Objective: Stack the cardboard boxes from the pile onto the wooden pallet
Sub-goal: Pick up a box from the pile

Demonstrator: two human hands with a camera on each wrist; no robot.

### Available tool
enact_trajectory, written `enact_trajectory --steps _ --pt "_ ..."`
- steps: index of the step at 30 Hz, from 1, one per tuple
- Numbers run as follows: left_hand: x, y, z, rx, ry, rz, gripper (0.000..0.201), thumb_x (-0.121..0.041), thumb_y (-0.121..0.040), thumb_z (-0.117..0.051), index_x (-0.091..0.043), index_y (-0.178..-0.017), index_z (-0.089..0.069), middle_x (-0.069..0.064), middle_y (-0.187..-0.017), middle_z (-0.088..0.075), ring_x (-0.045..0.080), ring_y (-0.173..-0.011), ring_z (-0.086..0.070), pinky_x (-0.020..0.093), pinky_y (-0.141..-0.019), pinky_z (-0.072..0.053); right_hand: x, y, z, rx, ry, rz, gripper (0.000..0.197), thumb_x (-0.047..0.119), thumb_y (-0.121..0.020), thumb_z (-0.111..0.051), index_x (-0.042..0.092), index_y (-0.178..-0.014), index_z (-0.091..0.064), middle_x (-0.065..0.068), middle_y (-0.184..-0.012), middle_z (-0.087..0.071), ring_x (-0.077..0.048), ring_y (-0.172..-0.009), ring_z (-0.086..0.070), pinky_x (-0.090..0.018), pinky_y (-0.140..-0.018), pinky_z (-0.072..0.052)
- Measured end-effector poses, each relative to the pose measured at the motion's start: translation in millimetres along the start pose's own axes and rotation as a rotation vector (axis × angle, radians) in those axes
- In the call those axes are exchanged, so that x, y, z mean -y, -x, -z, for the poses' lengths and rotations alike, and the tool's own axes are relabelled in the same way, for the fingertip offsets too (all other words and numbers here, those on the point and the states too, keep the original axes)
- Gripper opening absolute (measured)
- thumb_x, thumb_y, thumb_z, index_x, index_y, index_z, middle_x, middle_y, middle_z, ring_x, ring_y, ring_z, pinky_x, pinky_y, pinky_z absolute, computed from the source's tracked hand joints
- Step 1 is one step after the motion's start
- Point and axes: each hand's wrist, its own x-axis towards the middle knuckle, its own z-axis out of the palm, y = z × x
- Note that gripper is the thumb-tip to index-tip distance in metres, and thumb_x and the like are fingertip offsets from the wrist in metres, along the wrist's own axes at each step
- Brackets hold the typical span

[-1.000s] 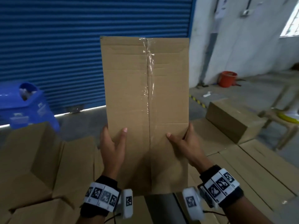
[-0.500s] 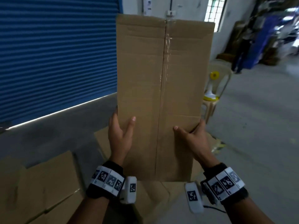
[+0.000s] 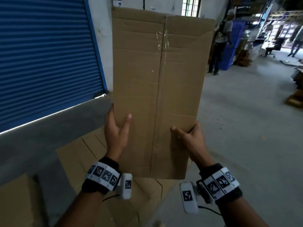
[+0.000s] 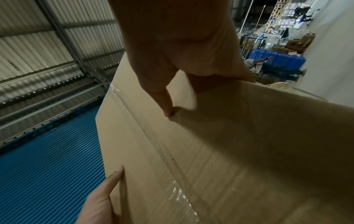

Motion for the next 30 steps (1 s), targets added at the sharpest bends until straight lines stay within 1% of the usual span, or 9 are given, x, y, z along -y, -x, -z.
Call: enact_trajectory --steps 3,8,10,13,16,22,25,27,30 --pt "21 -24 -47 -0.030 0.020 0.008 0.069 -0.054 -0.089 -0.064 -0.026 -0.148 -0.044 -0.003 -0.141 -0.057 0.011 -0.127 -0.056 0.047 -0.107 -0.049 -3 -56 13 0.026 -0.025 0.029 0.073 0.033 -0.072 -0.085 0.029 -0.129 -0.040 0.008 -0.119 -0.060 -0.017 -0.110 -0.061 -0.046 -0.095 -0.054" --pt "53 -71 -118 -0.099 0.056 0.050 0.065 -0.050 -0.091 -0.066 -0.024 -0.147 -0.046 -0.006 -0.138 -0.061 0.008 -0.125 -0.058 0.047 -0.106 -0.049 -11 -163 21 0.077 0.009 0.040 0.072 0.024 -0.077 -0.083 0.020 -0.136 -0.041 0.000 -0.123 -0.060 -0.017 -0.106 -0.062 -0.047 -0.094 -0.055" --pt "62 -87 -139 -0.102 0.070 0.073 0.060 -0.045 -0.095 -0.065 -0.023 -0.147 -0.047 -0.007 -0.137 -0.062 0.005 -0.123 -0.059 0.046 -0.106 -0.050 -12 -204 21 0.088 0.034 0.037 0.068 0.024 -0.078 -0.082 0.021 -0.133 -0.043 -0.001 -0.124 -0.061 -0.018 -0.107 -0.062 -0.049 -0.094 -0.055" --pt "73 -111 -159 -0.112 0.060 0.125 0.068 -0.055 -0.089 -0.062 -0.027 -0.148 -0.046 -0.010 -0.138 -0.061 0.006 -0.125 -0.058 0.047 -0.108 -0.048 -13 -258 15 0.123 0.068 0.046 0.064 0.033 -0.073 -0.083 0.026 -0.126 -0.048 0.002 -0.122 -0.063 -0.020 -0.110 -0.062 -0.050 -0.096 -0.054" --pt "86 -136 -165 -0.138 0.007 0.171 0.068 -0.060 -0.086 -0.060 -0.031 -0.147 -0.046 -0.011 -0.136 -0.062 0.008 -0.124 -0.058 0.050 -0.106 -0.048 -18 -299 -3 0.188 0.032 0.033 0.080 0.043 -0.062 -0.083 0.022 -0.132 -0.052 0.002 -0.123 -0.066 -0.020 -0.110 -0.064 -0.050 -0.096 -0.054" --pt "112 -178 -173 -0.280 -0.117 0.183 0.071 -0.055 -0.088 -0.059 -0.020 -0.148 -0.045 -0.002 -0.134 -0.062 0.013 -0.121 -0.060 0.049 -0.103 -0.050 -29 -370 -53 0.327 -0.010 -0.013 0.072 0.030 -0.075 -0.082 0.022 -0.136 -0.045 0.002 -0.125 -0.062 -0.019 -0.113 -0.060 -0.048 -0.100 -0.051" --pt "126 -194 -183 -0.331 -0.161 0.215 0.063 -0.046 -0.092 -0.064 -0.023 -0.148 -0.044 -0.006 -0.133 -0.062 0.009 -0.121 -0.060 0.043 -0.102 -0.051 -39 -409 -75 0.421 -0.029 -0.055 0.079 0.034 -0.074 -0.080 0.024 -0.139 -0.036 0.000 -0.125 -0.059 -0.023 -0.113 -0.059 -0.052 -0.098 -0.051" --pt "135 -206 -194 -0.371 -0.225 0.259 0.055 -0.038 -0.094 -0.068 -0.025 -0.143 -0.047 -0.013 -0.126 -0.063 0.000 -0.112 -0.061 0.034 -0.096 -0.054 -45 -437 -88 0.441 -0.003 -0.074 0.083 0.045 -0.065 -0.081 0.026 -0.133 -0.038 0.001 -0.120 -0.061 -0.023 -0.109 -0.061 -0.053 -0.093 -0.054" --pt "146 -224 -217 -0.437 -0.304 0.302 0.052 -0.030 -0.092 -0.072 -0.024 -0.138 -0.048 -0.018 -0.119 -0.060 -0.017 -0.098 -0.057 0.009 -0.081 -0.047 -62 -482 -105 0.464 0.029 -0.057 0.083 0.058 -0.053 -0.079 0.031 -0.122 -0.043 0.001 -0.116 -0.062 -0.022 -0.106 -0.063 -0.052 -0.090 -0.055"
